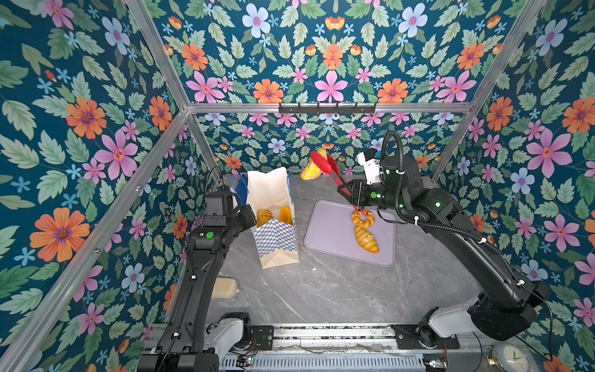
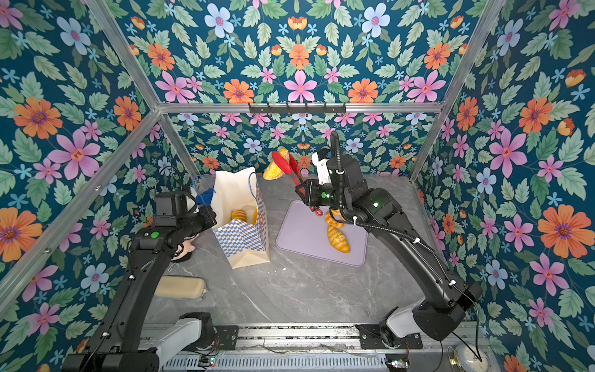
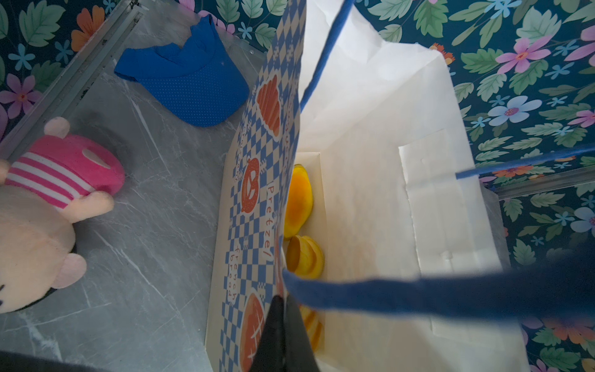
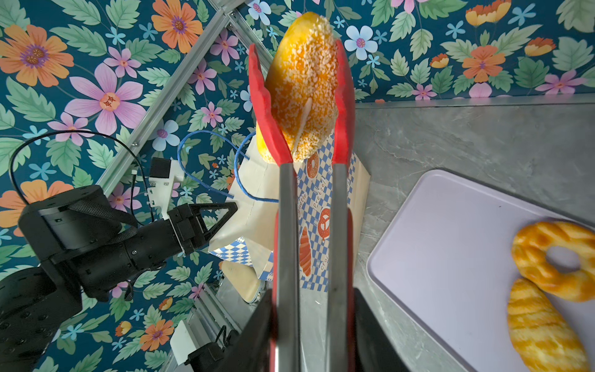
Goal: Place the fake bread into the paper bag
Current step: 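Lift the sugar-coated bun with the right tongs and carry it over the bag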
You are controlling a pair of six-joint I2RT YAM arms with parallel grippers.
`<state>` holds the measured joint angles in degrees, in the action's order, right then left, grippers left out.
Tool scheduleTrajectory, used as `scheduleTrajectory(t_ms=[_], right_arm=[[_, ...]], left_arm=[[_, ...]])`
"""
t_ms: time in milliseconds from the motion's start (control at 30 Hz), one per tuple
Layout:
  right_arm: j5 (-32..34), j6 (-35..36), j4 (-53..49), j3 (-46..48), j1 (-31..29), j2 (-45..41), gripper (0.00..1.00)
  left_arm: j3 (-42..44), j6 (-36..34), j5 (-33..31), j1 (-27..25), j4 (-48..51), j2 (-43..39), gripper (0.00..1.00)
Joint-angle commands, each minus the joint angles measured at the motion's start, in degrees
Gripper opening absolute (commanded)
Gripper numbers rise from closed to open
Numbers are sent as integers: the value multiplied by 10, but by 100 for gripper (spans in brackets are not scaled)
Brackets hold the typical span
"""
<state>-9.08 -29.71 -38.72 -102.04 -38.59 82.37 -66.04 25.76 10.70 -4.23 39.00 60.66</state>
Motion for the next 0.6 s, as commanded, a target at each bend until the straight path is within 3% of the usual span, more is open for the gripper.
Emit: scheduleTrajectory(t_ms=[0,233,567], right_arm=[[6,20,40,-11,-8,1,35],[25,60,41,-48,-50,19,35],[133,162,-32,-183,-148,110,35]], left_arm=[[-2,6,5,0,-12,0,0],[1,9,7,0,-14,0,0],[5,11,9,0,-16,-3,0]])
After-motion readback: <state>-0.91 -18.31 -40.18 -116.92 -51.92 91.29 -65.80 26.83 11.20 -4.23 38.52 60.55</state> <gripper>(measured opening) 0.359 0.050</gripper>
